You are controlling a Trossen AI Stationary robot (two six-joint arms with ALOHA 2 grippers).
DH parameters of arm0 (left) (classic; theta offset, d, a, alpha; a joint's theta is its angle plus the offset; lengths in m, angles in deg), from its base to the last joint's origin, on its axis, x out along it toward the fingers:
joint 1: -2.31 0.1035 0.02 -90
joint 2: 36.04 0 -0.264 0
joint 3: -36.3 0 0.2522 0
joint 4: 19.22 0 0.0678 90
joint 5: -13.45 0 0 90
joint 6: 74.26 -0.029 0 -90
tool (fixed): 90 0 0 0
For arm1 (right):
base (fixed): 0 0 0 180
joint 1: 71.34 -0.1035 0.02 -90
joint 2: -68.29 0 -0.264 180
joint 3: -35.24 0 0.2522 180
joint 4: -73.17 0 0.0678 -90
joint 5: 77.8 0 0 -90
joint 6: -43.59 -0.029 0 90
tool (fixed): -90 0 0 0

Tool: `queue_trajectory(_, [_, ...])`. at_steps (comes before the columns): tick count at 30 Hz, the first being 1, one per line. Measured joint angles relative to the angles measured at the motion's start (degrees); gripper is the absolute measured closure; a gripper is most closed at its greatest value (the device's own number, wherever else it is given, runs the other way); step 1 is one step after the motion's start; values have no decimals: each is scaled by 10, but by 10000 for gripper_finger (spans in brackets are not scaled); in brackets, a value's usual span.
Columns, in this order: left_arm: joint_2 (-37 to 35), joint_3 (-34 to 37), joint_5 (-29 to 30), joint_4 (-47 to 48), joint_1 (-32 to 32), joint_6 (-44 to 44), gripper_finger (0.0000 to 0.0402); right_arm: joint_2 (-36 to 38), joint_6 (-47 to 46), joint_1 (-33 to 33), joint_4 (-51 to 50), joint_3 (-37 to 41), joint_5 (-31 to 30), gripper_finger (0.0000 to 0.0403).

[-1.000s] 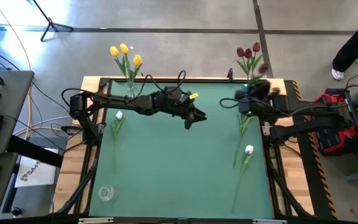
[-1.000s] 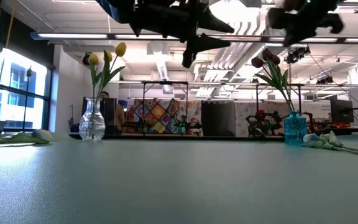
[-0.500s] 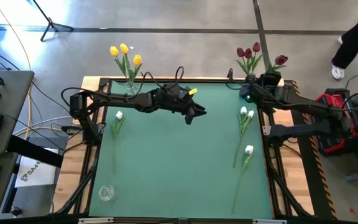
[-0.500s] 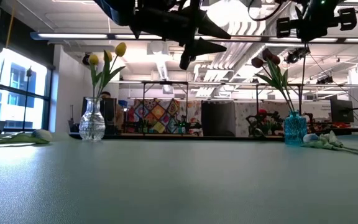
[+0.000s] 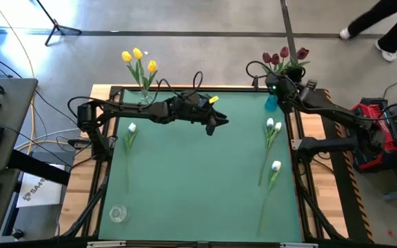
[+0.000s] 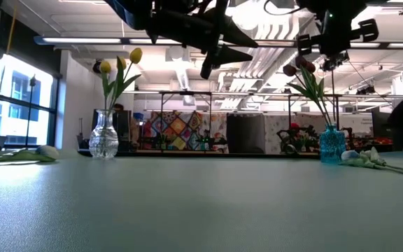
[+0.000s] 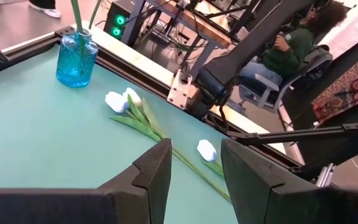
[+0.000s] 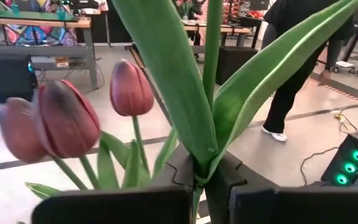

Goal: Sort flowers into vase by color
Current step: Put the red tulip into the blue vase

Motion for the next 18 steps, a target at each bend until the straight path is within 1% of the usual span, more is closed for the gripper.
queue_trajectory(8, [0, 0, 0, 0, 0, -10, 274, -5, 4, 15, 18, 0, 21, 400])
queue_trajectory(13, [0, 0, -2, 1, 4, -16, 274, -23, 4, 29, 18, 0, 25, 400])
queue_trajectory(18, [0, 0, -3, 1, 7, -16, 274, -36, 2, 37, 18, 0, 56, 397])
